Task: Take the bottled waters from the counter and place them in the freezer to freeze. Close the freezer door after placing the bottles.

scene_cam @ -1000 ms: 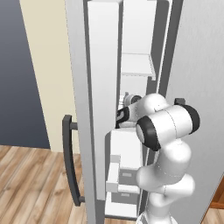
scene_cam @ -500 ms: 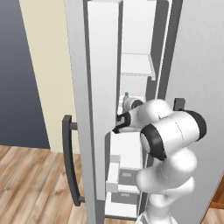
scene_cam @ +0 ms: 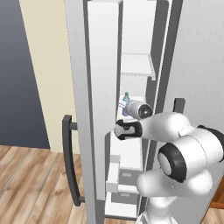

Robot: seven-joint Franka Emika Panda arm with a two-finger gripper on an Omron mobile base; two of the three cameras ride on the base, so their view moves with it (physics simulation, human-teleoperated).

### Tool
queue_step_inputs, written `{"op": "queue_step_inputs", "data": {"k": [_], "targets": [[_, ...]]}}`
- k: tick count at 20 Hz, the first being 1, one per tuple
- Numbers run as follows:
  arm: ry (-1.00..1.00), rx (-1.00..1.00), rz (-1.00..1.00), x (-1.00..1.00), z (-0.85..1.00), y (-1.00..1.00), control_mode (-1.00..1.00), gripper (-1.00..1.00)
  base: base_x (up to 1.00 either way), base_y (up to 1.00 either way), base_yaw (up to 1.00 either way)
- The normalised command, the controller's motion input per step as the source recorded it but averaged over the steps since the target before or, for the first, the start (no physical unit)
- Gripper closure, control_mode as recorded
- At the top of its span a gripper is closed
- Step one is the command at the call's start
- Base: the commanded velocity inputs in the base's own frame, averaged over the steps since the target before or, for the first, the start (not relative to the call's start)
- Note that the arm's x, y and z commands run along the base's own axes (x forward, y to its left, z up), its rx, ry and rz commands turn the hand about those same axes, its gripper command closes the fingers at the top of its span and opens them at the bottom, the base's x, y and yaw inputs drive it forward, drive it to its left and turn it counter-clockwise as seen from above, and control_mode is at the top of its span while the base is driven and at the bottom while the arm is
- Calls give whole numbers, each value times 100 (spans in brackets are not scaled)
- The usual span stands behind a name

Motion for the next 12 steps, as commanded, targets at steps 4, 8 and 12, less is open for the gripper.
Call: {"op": "queue_step_inputs", "data": {"k": [4,8,12], "targets": [[0,9,0,-64,17,-17,-100,-100,0,0,0],[0,4,0,-69,35,-18,-100,-100,0,0,0],[2,0,0,-57,46,-12,-100,-100,0,0,0]]}}
